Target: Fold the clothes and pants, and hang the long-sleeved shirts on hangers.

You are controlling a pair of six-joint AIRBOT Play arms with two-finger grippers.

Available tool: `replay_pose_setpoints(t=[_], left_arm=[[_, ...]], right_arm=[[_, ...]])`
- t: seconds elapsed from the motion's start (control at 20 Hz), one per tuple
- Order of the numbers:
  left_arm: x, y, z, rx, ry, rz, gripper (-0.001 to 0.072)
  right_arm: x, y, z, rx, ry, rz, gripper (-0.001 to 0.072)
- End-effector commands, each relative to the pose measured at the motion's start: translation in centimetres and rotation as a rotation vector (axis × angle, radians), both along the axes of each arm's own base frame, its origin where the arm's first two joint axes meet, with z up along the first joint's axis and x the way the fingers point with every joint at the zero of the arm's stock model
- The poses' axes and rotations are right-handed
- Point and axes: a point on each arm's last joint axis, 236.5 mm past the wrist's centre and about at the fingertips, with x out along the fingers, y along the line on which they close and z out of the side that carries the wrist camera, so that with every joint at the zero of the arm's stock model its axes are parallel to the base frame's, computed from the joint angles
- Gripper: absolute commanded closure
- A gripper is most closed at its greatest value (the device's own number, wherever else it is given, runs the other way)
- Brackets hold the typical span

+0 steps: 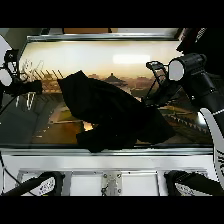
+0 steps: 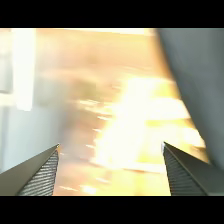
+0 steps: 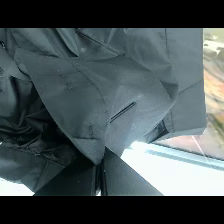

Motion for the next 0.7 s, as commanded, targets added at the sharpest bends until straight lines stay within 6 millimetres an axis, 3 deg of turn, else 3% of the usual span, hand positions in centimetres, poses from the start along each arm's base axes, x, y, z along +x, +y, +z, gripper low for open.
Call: replay_pose_setpoints(t=[0.0,0.2,0.35,0.45,0.65], left_arm=[[2.1,7.0,-4.3,0.065,0.05,0.092,0.0021],[3.6,11.6,-10.6,0.071,0.108,0.107,0.0021],[4.2,12.7,-14.7,0.083,0.18,0.044,0.0021],[4.9,13.0,-16.6,0.093,0.207,0.004,0.0021],[6.7,13.8,-18.1,0.096,0.204,-0.001,0.0021]], right_arm=[[0.0,0.1,0.0,0.0,0.001,0.001,0.0699],[0.0,0.1,-0.2,-0.002,0.005,0.001,0.0699],[0.0,0.1,-0.3,-0.002,0.007,0.001,0.0699],[0.0,0.1,-0.3,-0.002,0.007,0.001,0.0699],[0.0,0.1,-0.3,-0.002,0.007,0.001,0.0699]])
